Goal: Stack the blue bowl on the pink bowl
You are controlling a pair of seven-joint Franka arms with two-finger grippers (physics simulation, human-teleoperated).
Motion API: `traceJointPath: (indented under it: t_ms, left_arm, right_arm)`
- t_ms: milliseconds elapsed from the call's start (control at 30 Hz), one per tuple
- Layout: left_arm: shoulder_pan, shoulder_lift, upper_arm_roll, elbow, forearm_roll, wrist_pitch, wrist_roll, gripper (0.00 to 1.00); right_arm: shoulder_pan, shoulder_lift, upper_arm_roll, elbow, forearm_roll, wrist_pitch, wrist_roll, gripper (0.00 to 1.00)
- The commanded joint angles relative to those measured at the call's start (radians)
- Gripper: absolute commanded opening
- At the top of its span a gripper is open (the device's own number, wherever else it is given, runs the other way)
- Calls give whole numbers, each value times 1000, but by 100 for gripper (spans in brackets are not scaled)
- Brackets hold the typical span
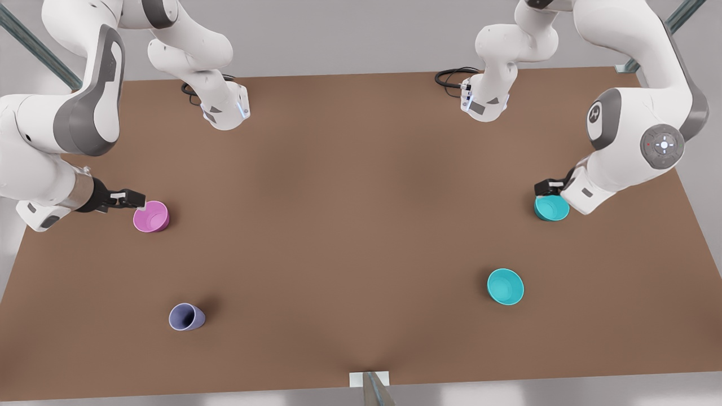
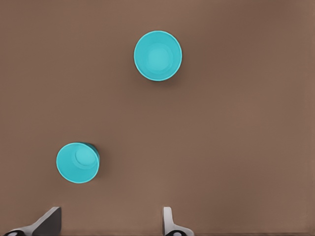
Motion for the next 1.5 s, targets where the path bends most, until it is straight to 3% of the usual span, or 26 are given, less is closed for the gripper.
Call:
traceJointPath:
  t_ms: [0,100,167,200,400,500,600,733,1000,1467]
  left_arm:
    - [1,-2,2,13,-39,-28,-28,100]
    - [2,-5,2,16,-39,-49,-28,100]
    - [2,0,3,20,-39,-45,-28,100]
    - [10,1,5,20,-39,-45,-28,100]
    - [30,18,5,42,-39,-23,-28,100]
    - [32,18,5,57,-36,-22,-28,100]
    - [30,15,5,63,-37,-23,-30,100]
    - [32,20,7,63,-36,-22,-28,100]
    - [32,27,8,62,-36,-23,-28,100]
    - [42,50,8,62,-34,-23,-27,100]
  right_arm:
    - [0,-1,0,-2,0,10,-28,100]
    - [-1,5,-2,-9,0,-15,-42,100]
    - [-142,95,-7,-22,0,19,-185,100]
    - [-225,145,-7,-14,-3,97,-257,100]
    - [-291,204,-7,-141,-33,322,-269,100]
    - [-340,204,-7,-267,5,467,-271,100]
    - [-413,296,-7,-284,86,562,-324,100]
    - [-414,228,-7,-411,108,582,-401,100]
    - [-436,128,-8,-700,111,841,-525,100]
    - [-436,203,-7,-775,111,902,-552,100]
